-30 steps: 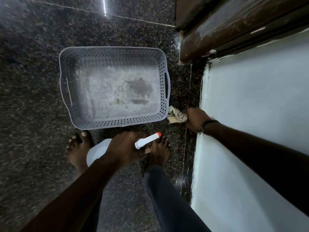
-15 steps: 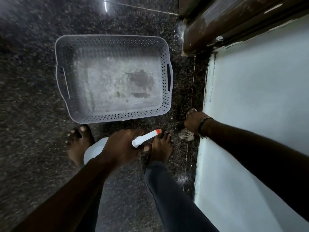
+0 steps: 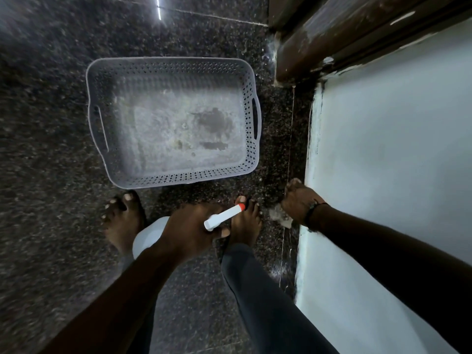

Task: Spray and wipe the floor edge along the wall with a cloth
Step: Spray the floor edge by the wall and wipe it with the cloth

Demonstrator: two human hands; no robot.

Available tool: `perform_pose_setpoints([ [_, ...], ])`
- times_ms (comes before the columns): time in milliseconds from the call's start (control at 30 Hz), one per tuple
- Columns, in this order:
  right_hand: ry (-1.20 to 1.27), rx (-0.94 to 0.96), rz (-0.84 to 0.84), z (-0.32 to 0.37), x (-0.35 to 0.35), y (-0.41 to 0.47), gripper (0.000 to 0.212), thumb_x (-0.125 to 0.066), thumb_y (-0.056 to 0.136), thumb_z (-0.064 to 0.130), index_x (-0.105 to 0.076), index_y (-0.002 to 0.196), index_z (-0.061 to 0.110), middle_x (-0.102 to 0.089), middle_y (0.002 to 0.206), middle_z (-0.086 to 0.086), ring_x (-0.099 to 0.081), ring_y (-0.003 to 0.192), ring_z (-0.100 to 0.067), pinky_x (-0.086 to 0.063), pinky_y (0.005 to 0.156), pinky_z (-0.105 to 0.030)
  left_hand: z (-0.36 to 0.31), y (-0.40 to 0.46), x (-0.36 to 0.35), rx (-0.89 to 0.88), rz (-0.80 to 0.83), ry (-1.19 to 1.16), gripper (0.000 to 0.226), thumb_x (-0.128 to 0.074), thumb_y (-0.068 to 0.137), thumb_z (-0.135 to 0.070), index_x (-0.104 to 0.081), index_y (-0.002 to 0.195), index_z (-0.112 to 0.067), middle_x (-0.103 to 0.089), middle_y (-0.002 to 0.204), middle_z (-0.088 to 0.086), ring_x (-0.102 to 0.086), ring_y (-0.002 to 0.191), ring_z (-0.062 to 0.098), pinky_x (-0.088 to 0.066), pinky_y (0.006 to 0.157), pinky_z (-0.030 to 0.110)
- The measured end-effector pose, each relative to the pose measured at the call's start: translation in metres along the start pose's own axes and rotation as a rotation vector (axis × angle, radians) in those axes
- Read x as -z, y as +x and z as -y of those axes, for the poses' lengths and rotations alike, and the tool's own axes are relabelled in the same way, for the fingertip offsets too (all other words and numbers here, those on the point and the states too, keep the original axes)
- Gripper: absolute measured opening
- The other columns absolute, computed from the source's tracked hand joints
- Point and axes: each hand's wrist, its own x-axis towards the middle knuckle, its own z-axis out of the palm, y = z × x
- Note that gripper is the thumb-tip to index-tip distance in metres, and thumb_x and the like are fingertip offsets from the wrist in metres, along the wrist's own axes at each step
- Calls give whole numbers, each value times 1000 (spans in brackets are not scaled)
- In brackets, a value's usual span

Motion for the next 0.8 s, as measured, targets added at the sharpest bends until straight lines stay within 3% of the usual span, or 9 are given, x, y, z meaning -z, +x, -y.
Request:
perform_pose_setpoints([
  [100,447,-17,191,-18,28,2,8,-62,80,0,-67,85,-1,-68,110,-21,-64,108,-34,-50,80,-31,-6,-2,3,-16,9,17,24,-75,74,-40,-56,70,-26,-67,74,1,-64,75,24,-44,63,35],
  [167,626,-89,75,-34,33,9,13,-63,78,3,-69,88,-3,-70,101,-24,-67,98,-35,-50,72,-30,-9,-3,3,-8,16,26,23,-74,74,-39,-63,80,-20,-70,77,3,-65,76,24,-48,64,36],
  [267,744,-158,-150,-54,41,13,20,-62,75,8,-70,93,2,-71,95,-24,-67,93,-37,-53,75,-34,-8,-2,2,-2,43,45,20,-73,75,-36,-66,84,-20,-73,81,3,-67,79,25,-51,67,39],
  [500,275,-89,-234,-38,39,16,24,-51,84,11,-66,102,5,-68,109,-19,-63,106,-36,-50,92,-42,1,-3,-7,-19,23,32,21,-74,72,-39,-62,81,-25,-71,77,-1,-66,76,21,-51,65,38],
  [633,-77,-72,-137,2,-13,10,45,-25,96,11,-55,128,3,-46,138,-31,-35,136,-43,-14,119,-52,7,-10,-8,-34,17,-5,22,-74,72,-40,-63,84,-26,-71,78,-2,-66,75,19,-52,66,40],
  [700,-18,-88,-246,26,-2,-1,42,-30,88,-4,-63,114,-12,-53,125,-41,-49,131,-29,-18,120,-35,8,-15,-7,-32,33,16,18,-73,75,-37,-65,87,-27,-73,85,-1,-67,81,22,-52,70,42],
  [733,54,-123,-436,33,4,-1,41,-32,76,-13,-66,97,-19,-62,109,-41,-62,116,-15,-27,111,-22,9,-18,-7,-29,40,26,19,-73,75,-36,-66,89,-26,-73,89,0,-67,84,23,-52,71,42],
  [767,146,-117,-489,36,5,-2,41,-30,72,-12,-65,91,-22,-66,101,-39,-64,109,-6,-31,105,-19,11,-20,-8,-27,45,34,21,-73,75,-37,-66,92,-25,-73,92,0,-67,87,23,-52,72,42],
  [800,28,-91,-453,38,-5,0,46,-27,75,-7,-66,94,-21,-64,106,-39,-64,112,-15,-30,108,-20,12,-21,-9,-22,47,39,24,-73,75,-37,-66,94,-25,-73,94,0,-67,88,23,-52,72,42],
])
